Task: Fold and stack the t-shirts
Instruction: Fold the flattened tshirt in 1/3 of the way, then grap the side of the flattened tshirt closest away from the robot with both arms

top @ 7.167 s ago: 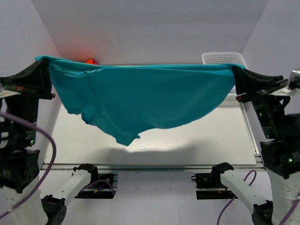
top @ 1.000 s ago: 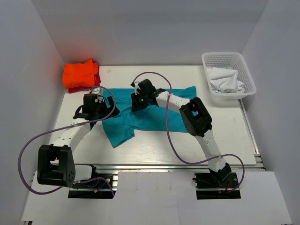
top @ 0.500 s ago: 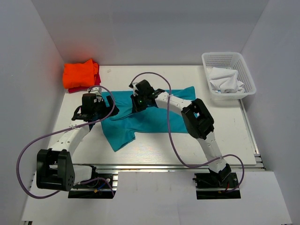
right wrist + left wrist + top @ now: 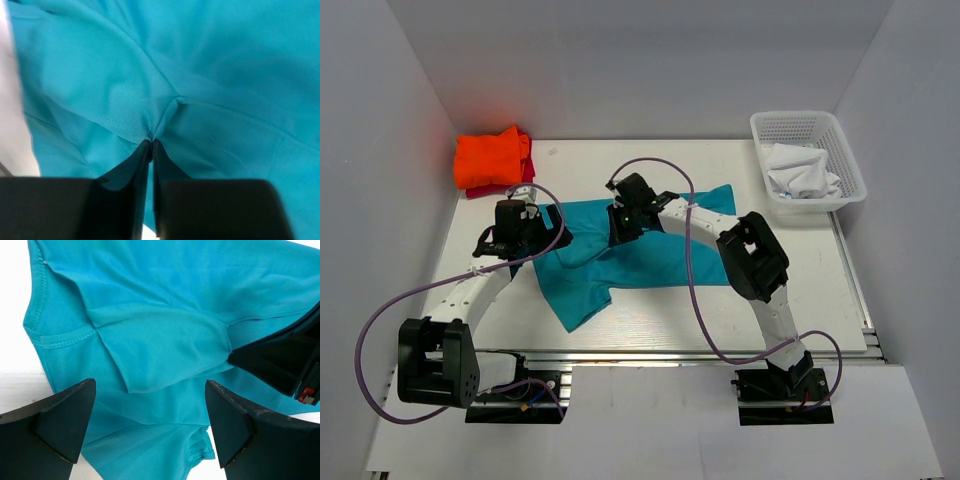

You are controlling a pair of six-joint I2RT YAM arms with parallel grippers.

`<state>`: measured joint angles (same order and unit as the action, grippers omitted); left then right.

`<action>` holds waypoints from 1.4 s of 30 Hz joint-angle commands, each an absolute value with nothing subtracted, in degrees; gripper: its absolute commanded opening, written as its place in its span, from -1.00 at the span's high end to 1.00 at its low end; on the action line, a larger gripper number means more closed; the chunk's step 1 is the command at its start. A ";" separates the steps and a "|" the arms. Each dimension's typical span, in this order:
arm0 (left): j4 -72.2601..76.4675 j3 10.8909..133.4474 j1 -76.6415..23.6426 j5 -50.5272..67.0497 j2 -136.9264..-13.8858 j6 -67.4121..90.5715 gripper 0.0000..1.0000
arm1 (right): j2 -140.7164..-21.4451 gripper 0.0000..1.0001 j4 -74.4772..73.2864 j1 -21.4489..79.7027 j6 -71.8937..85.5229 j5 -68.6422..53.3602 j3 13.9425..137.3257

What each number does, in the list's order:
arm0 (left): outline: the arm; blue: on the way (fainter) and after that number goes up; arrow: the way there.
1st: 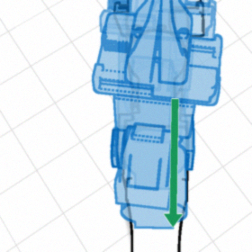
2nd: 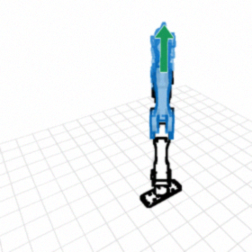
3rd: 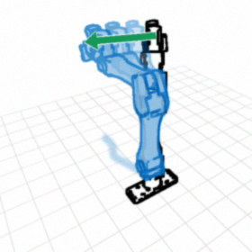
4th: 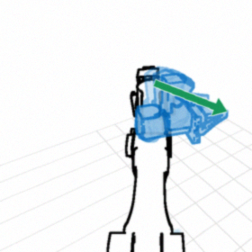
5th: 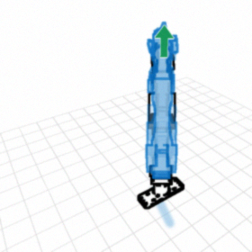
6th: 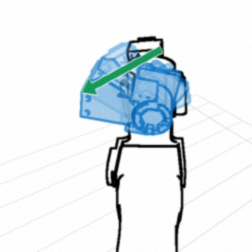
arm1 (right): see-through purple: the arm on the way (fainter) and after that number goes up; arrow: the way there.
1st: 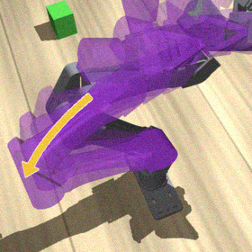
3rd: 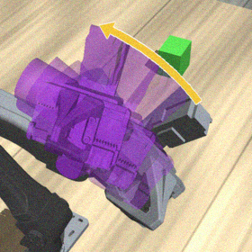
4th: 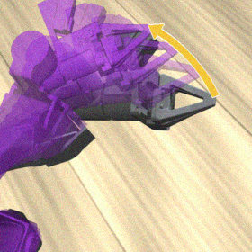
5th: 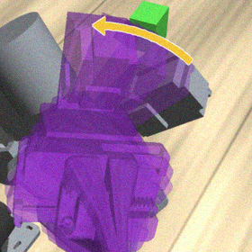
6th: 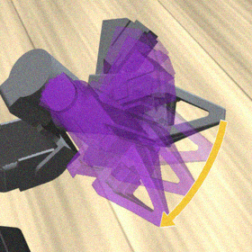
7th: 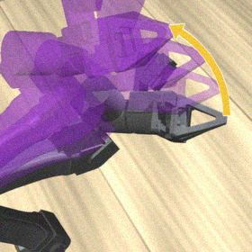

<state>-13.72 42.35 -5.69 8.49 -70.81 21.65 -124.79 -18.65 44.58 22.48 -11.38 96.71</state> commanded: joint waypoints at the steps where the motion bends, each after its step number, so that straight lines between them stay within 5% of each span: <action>1: -15.12 42.45 -5.36 7.12 -70.58 21.18 -1.00 | -122.61 0.62 -21.00 44.65 23.12 -9.59 95.89; 3: -15.64 42.97 -5.36 7.12 -71.10 21.18 -1.00 | -121.91 0.15 -21.36 44.74 22.50 -8.09 95.71; 6: -16.25 43.59 -5.36 7.12 -71.63 21.71 -1.00 | -120.06 -0.03 -21.36 44.30 21.36 -5.37 95.45; 12: -21.36 42.81 -5.89 16.95 -71.63 26.71 -1.00 | -113.21 -0.81 -18.21 43.86 20.74 -1.85 91.16; 23: -48.40 37.19 -10.45 11.87 -60.66 32.78 -1.00 | -97.48 -0.81 -16.26 32.88 26.63 3.69 68.49; 42: -43.86 36.12 -24.52 -0.17 -75.47 42.71 -0.61 | -84.20 -0.81 -15.47 22.06 27.77 3.60 54.05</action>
